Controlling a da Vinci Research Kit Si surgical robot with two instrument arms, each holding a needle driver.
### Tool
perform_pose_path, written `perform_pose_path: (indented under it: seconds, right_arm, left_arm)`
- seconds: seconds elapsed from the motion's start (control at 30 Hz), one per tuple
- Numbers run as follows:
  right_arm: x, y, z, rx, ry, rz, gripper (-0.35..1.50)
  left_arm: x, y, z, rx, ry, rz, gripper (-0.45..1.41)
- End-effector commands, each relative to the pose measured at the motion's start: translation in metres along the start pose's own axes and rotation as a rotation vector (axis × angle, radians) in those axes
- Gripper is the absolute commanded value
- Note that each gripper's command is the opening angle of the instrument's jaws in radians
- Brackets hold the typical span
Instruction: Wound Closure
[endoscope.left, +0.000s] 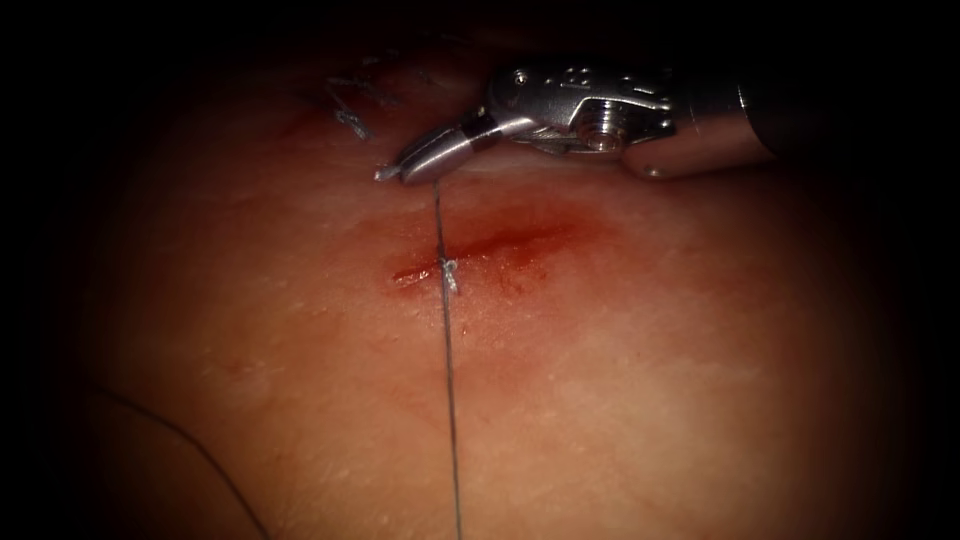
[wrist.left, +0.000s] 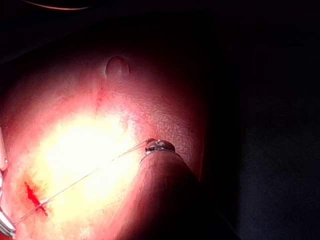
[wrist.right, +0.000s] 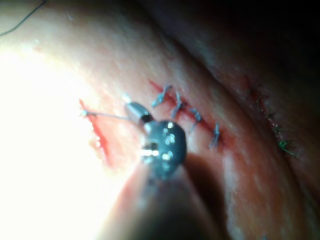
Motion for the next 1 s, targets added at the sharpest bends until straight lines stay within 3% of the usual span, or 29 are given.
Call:
perform_pose_path:
  seconds: [0.03, 0.73, 0.93, 1.0]
  right_arm:
    - [-0.0003, 0.0007, 0.0005, -0.001, 0.001, -0.003, -0.35]
    - [-0.0014, 0.0021, -0.0006, -0.067, -0.013, -0.023, -0.35]
    - [-0.0004, 0.0000, -0.0001, -0.063, 0.000, -0.025, -0.35]
    - [0.0007, -0.0014, 0.0000, -0.088, 0.013, -0.016, -0.01]
  left_arm:
    - [-0.0002, 0.0007, 0.0007, -0.005, 0.000, 0.002, -0.45]
    - [-0.0007, 0.0008, 0.0012, -0.017, 0.004, 0.015, -0.45]
    - [0.0004, -0.0005, -0.0006, -0.010, 0.000, 0.010, -0.45]
    - [0.0011, -0.0020, -0.0022, 0.008, -0.007, 0.001, -0.45]
